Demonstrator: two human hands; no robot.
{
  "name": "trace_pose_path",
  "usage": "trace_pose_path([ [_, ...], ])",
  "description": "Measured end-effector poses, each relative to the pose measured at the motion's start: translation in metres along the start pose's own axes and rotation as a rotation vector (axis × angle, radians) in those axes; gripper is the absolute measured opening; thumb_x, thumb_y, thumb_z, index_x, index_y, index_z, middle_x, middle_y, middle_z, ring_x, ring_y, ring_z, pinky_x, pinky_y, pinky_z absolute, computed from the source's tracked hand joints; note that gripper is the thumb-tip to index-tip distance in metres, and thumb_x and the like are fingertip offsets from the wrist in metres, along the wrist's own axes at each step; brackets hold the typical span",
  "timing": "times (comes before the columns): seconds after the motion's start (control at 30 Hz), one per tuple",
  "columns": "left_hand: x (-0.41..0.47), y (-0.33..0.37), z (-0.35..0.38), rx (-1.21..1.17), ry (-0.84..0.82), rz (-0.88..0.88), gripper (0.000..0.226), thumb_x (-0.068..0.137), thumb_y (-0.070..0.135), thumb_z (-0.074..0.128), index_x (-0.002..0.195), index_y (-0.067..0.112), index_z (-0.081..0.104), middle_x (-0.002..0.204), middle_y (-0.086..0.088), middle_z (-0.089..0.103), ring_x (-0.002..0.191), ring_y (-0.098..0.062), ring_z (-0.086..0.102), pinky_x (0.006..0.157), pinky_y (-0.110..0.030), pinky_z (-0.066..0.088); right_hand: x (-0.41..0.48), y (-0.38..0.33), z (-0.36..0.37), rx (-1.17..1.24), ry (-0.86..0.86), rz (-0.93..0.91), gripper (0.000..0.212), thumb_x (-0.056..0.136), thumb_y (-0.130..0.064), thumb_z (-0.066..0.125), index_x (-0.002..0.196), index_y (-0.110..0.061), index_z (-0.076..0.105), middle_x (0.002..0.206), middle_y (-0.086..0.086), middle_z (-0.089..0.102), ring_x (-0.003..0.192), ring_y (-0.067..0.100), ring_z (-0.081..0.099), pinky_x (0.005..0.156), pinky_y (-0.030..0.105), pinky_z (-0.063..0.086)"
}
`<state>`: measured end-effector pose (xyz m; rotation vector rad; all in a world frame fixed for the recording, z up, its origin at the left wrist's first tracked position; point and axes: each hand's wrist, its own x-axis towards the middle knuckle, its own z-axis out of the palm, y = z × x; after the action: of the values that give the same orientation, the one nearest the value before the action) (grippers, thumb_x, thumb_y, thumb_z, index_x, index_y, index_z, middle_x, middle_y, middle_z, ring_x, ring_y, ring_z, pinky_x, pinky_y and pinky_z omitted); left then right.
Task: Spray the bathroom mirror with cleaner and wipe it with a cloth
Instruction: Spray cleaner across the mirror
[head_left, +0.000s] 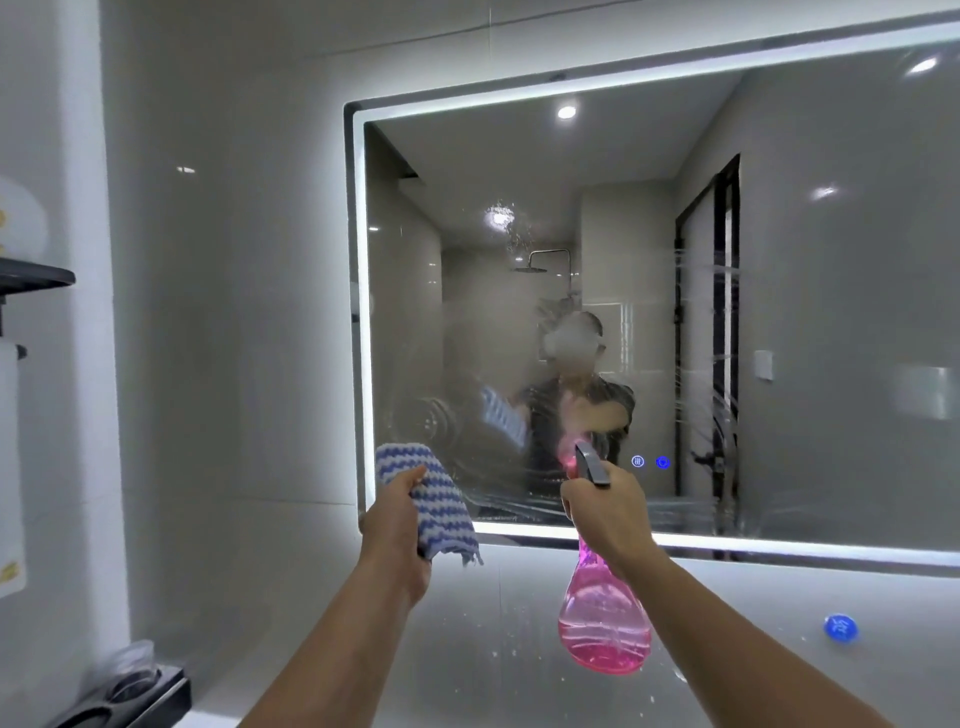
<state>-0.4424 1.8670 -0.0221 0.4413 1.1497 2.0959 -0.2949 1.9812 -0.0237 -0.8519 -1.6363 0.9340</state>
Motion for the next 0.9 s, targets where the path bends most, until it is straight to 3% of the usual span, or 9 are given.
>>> trace_pose_path([
  [0.13,0.009,-0.002,-0.002,-0.148,-0.057,-0.007,0.046,0.091,0.019,0.052,0.134,0.004,0.047,0.130,-0.020,0.056,0.112,-0.037,0.057,0.097,-0.050,0.047,-0.001,0.000,-0.003,-0.031,0.028,0.037,0.011,0.059,0.000,0.046,0.049,-0.002,0.049,0.048,0.004,0.036,0.051,0.021,0.029,0.048,0.029,0.025],
  [0.23,0.014,0.000,-0.006,-0.410,-0.158,-0.057,0.053,0.094,0.035,0.035,0.138,0.007,0.045,0.128,-0.018,0.052,0.120,-0.036,0.051,0.104,-0.051,0.038,0.002,-0.005,-0.004,-0.009,0.063,0.001,0.037,0.063,0.000,0.046,0.098,0.009,0.057,0.059,0.009,0.044,0.057,0.022,0.035,0.052,0.030,0.031],
  [0.33,0.019,0.000,-0.010,-0.643,-0.200,-0.136,0.053,0.099,0.030,0.019,0.142,0.008,0.041,0.142,-0.021,0.044,0.128,-0.040,0.043,0.107,-0.055,0.029,0.005,-0.009,-0.007,-0.042,0.116,0.009,0.027,0.063,0.000,0.046,0.085,0.004,0.061,0.059,0.008,0.046,0.061,0.023,0.039,0.057,0.034,0.035],
  [0.4,0.022,-0.004,-0.009,-0.668,-0.222,-0.129,0.049,0.101,0.027,0.020,0.140,0.009,0.043,0.139,-0.019,0.048,0.111,-0.037,0.054,0.096,-0.053,0.040,0.003,-0.013,-0.009,-0.073,0.140,0.041,0.010,0.062,0.001,0.046,0.055,-0.005,0.049,0.053,0.005,0.041,0.056,0.020,0.035,0.053,0.033,0.031],
  [0.43,0.024,-0.007,-0.009,-0.663,-0.225,-0.118,0.047,0.101,0.027,0.023,0.137,0.009,0.046,0.132,-0.017,0.053,0.101,-0.034,0.057,0.086,-0.050,0.047,0.003,-0.013,-0.010,-0.074,0.144,0.050,0.017,0.062,0.001,0.046,0.048,-0.008,0.041,0.051,0.003,0.038,0.055,0.019,0.033,0.052,0.032,0.029],
  [0.57,0.034,-0.019,-0.006,-0.693,-0.249,-0.137,0.041,0.101,0.034,0.026,0.108,0.013,0.060,0.095,-0.011,0.062,0.079,-0.025,0.059,0.056,-0.031,0.059,0.001,-0.011,-0.017,-0.126,0.171,0.014,0.009,0.067,0.000,0.048,0.069,0.003,0.055,0.054,0.006,0.042,0.058,0.021,0.038,0.058,0.036,0.035],
  [0.63,0.038,-0.028,-0.004,-0.718,-0.230,-0.158,0.044,0.102,0.034,0.019,0.116,0.015,0.057,0.094,-0.011,0.060,0.085,-0.025,0.058,0.065,-0.030,0.058,0.000,-0.009,-0.021,-0.093,0.170,0.012,0.015,0.069,0.002,0.048,0.079,0.002,0.058,0.058,0.007,0.042,0.058,0.020,0.038,0.055,0.032,0.035],
  [0.73,0.038,-0.038,0.001,-0.736,-0.251,-0.242,0.050,0.101,0.035,0.015,0.138,0.017,0.045,0.130,-0.014,0.050,0.127,-0.035,0.044,0.107,-0.044,0.035,-0.004,-0.004,-0.030,-0.079,0.178,0.041,0.010,0.069,0.004,0.047,0.069,-0.004,0.053,0.058,0.007,0.040,0.052,0.016,0.034,0.047,0.024,0.031],
  [0.9,0.036,-0.038,0.020,-0.703,-0.312,-0.241,0.054,0.100,0.038,0.019,0.142,0.010,0.041,0.146,-0.022,0.040,0.126,-0.042,0.042,0.108,-0.053,0.029,-0.016,0.017,-0.036,-0.128,0.246,0.158,0.017,0.061,0.001,0.047,0.048,-0.010,0.045,0.052,0.008,0.042,0.052,0.022,0.034,0.049,0.026,0.027],
])
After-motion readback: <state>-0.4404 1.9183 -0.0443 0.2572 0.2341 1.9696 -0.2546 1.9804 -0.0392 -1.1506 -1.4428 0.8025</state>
